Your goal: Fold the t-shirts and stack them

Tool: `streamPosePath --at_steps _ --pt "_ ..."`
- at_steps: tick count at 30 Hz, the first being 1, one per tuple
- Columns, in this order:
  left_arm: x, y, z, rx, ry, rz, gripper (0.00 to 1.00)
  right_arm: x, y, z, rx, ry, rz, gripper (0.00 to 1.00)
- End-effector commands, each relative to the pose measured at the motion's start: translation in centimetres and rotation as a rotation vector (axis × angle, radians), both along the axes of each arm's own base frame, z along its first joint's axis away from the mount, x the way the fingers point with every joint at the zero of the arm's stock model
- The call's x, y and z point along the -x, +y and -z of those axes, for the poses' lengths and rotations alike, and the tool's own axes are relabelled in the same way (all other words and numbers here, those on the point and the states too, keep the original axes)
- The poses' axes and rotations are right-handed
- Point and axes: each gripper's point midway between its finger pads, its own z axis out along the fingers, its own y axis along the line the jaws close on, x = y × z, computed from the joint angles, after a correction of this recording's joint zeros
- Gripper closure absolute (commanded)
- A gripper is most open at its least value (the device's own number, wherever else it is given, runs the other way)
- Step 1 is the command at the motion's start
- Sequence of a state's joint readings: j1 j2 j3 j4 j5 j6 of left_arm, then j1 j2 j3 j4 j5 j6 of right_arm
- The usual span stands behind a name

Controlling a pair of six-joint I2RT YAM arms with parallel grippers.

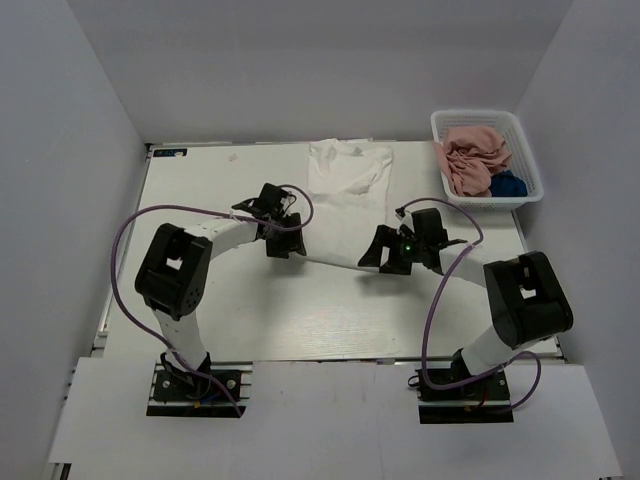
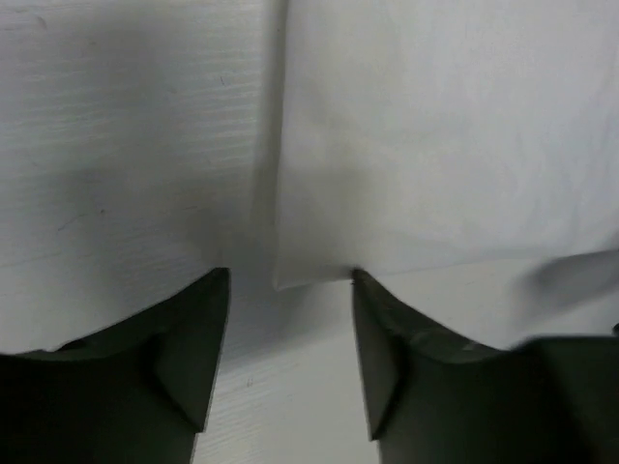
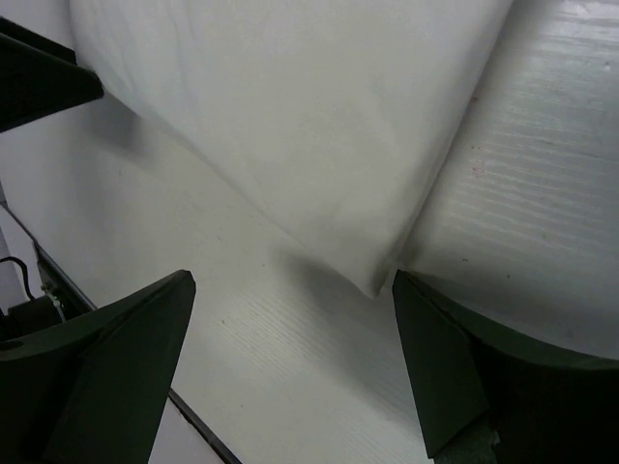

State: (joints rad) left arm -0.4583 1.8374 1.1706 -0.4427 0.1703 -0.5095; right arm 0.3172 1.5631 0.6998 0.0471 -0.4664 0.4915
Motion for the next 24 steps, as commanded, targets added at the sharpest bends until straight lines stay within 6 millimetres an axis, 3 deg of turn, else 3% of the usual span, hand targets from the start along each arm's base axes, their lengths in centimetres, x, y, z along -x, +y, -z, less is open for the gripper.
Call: streamPosePath --at_steps 1,4,5,6,7,8,10,13,18,23,24 --pt "0.8 -0.9 -0.3 0.060 0.004 0.033 0.40 0.2 0.5 1.0 -0.026 0.020 -0.002 0.12" --pt "1.4 -1.6 0.8 0.096 0.030 0.058 0.58 0.4 0.4 1.8 -0.023 0.041 0.007 0.26" --pt "1.8 -2.1 0.6 0.128 0.046 0.078 0.67 0.5 0.4 2.0 -0.021 0.053 0.007 0.38" --pt "1.9 -2.4 0.8 0.140 0.056 0.086 0.84 0.5 0.3 2.1 -0.012 0.059 0.009 0.45" --pt "2.0 -2.5 0.8 0.151 0.061 0.093 0.91 0.4 0.1 2.1 -0.005 0.054 0.021 0.53" --pt "2.2 -2.7 0.7 0.159 0.065 0.098 1.00 0.5 0.1 1.9 -0.001 0.045 0.025 0.74" --pt "2.2 -2.7 0.7 0.163 0.070 0.090 1.00 0.3 -0.1 1.7 0.002 0.034 0.037 0.98" --pt "2.5 -2.3 -0.9 0.158 0.054 0.084 1.00 -0.1 -0.1 -0.4 0.002 -0.027 0.030 1.00" --pt "6.1 -3.1 -7.1 0.300 -0.052 0.166 1.00 3.4 -0.6 -2.7 0.030 -0.008 -0.077 1.00" --pt "9.3 -3.1 -11.3 0.370 -0.089 0.221 1.00 5.8 -0.6 -9.0 -0.016 -0.107 -0.144 1.00" --pt "9.5 -2.9 -12.1 0.372 -0.112 0.218 1.00 6.6 -0.5 -9.4 -0.032 -0.081 -0.155 1.00"
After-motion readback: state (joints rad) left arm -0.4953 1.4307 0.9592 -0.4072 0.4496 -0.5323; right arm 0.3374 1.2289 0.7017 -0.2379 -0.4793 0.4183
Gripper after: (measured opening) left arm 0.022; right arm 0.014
